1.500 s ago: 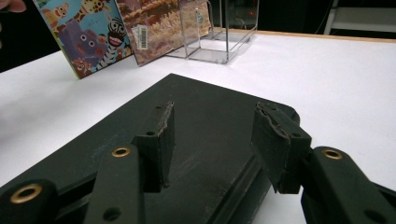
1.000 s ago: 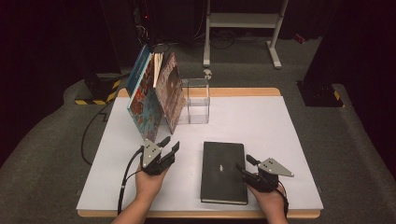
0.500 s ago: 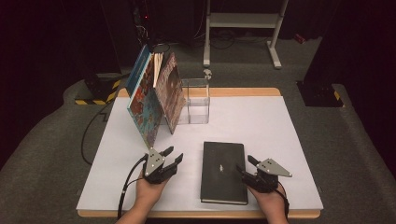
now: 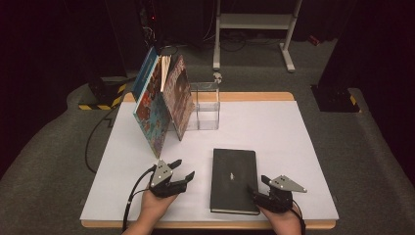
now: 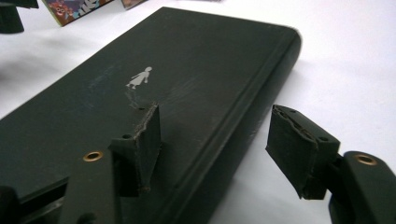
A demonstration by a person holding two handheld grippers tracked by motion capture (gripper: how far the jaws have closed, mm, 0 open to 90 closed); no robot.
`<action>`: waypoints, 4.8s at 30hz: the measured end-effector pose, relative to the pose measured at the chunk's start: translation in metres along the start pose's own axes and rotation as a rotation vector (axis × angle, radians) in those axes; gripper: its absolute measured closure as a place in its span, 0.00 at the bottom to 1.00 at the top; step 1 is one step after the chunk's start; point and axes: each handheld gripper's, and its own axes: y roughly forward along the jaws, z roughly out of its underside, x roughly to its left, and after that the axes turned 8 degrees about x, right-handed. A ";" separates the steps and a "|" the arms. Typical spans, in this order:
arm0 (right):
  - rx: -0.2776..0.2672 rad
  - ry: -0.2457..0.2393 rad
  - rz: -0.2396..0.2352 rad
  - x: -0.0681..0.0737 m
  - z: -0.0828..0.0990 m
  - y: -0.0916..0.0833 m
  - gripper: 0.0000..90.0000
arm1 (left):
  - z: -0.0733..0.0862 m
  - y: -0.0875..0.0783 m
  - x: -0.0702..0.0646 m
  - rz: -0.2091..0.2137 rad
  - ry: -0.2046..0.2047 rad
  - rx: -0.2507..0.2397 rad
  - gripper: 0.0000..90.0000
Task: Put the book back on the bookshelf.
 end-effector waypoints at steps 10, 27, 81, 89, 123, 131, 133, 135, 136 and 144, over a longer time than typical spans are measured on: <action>0.027 0.024 -0.026 0.009 -0.003 0.005 0.36 | 0.001 -0.001 -0.001 0.008 -0.009 0.017 0.31; 0.032 -0.042 -0.110 0.032 -0.025 0.029 0.29 | 0.005 -0.001 -0.010 0.053 -0.030 0.051 0.31; -0.050 -0.093 -0.020 0.032 -0.044 0.021 0.32 | -0.009 0.035 -0.008 0.041 -0.065 0.103 0.31; 0.013 -0.106 -0.016 0.035 -0.031 0.040 0.31 | -0.005 0.037 -0.011 0.054 -0.094 0.136 0.28; 0.011 -0.097 -0.084 0.043 -0.025 0.038 0.31 | 0.001 0.045 -0.004 0.108 -0.232 0.254 0.14; 0.016 -0.099 -0.085 0.043 -0.025 0.040 0.31 | 0.001 0.046 -0.007 0.119 -0.207 0.251 0.15; 0.020 -0.090 -0.087 0.042 -0.025 0.040 0.31 | 0.001 0.045 -0.008 0.118 -0.205 0.244 0.16; 0.017 -0.080 -0.091 0.040 -0.025 0.040 0.30 | -0.001 0.044 -0.008 0.116 -0.193 0.234 0.16; 0.016 -0.077 -0.093 0.040 -0.025 0.040 0.30 | -0.001 0.043 -0.009 0.115 -0.190 0.229 0.17; 0.015 -0.055 -0.112 0.036 -0.026 0.040 0.30 | -0.011 0.045 -0.005 0.106 -0.184 0.194 0.24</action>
